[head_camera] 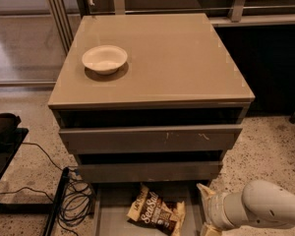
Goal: Pick brown chip bag from bottom drawer and place on counter
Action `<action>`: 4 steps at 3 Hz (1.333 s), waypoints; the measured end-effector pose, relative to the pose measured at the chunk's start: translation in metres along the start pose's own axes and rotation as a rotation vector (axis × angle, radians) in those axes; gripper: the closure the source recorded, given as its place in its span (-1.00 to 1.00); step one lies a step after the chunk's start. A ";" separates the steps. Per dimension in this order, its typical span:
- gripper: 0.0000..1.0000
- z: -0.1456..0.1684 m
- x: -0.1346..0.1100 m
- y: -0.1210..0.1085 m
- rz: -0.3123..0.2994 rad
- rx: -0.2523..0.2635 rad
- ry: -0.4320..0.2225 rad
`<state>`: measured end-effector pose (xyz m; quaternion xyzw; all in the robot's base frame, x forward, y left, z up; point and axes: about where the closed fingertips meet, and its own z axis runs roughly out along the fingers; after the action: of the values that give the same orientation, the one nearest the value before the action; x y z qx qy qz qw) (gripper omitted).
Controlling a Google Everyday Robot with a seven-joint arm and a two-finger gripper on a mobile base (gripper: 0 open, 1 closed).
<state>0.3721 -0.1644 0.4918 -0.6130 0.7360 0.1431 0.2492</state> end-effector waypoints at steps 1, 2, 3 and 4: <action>-1.00 0.001 -0.001 0.001 0.002 -0.001 0.000; -1.00 0.017 -0.001 -0.009 0.000 0.003 -0.033; -1.00 0.051 0.002 -0.031 -0.007 0.035 -0.099; -1.00 0.089 0.012 -0.045 0.019 0.033 -0.180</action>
Offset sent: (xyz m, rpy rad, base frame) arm 0.0352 0.0175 -0.0345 0.0873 -0.0314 0.0013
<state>0.4311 -0.1381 0.4152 -0.5865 0.7186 0.1876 0.3232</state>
